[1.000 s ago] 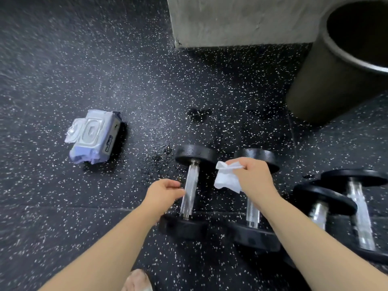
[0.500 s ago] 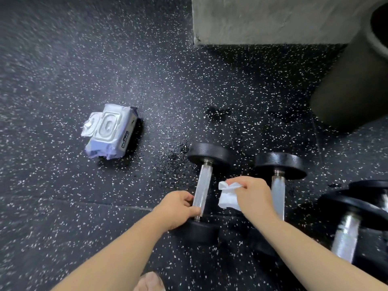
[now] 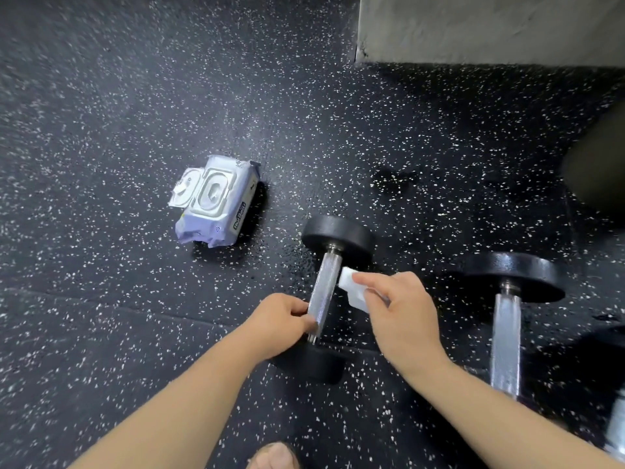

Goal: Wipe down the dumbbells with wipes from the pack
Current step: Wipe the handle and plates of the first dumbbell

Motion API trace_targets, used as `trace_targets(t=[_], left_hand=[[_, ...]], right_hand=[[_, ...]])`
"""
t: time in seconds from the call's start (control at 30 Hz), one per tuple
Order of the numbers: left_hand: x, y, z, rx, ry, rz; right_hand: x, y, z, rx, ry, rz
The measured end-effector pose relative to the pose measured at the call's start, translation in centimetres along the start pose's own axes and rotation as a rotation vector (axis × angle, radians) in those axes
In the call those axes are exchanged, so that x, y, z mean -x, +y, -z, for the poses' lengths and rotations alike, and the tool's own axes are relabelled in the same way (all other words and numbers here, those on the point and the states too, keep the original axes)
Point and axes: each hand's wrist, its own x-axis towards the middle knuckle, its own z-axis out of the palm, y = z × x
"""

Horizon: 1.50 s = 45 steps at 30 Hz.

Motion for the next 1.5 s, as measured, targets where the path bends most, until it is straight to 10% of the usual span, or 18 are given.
trace_targets(t=[0.2,0.6,0.9,1.1,1.3,1.5], left_hand=[[0.3,0.2,-0.3,0.073,-0.014,-0.048],[0.9,0.6,0.2,0.271,-0.025,0.024],[1.0,0.7,-0.1,0.338,-0.016,0.079],[1.3,0.4,0.3,0.41,-0.119,0.081],[1.6,0.2,0.7,0.37,-0.184,0.053],[1.6,0.5,0.7,0.402,-0.17,0.079]], right_hand=[[-2.9,0.4,-3.4,0.226,0.158,0.428],[0.5,2.5,-4.8,-0.117,-0.256,0.245],[-3.5,1.5,-4.6,0.109,0.23,0.224],[-2.6,2.3,-5.9,-0.066,0.074,0.204],[1.3,2.8,-4.4,0.01,-0.449,0.094],[-2.4,1.5,-3.9,-0.155,0.087,-0.153]])
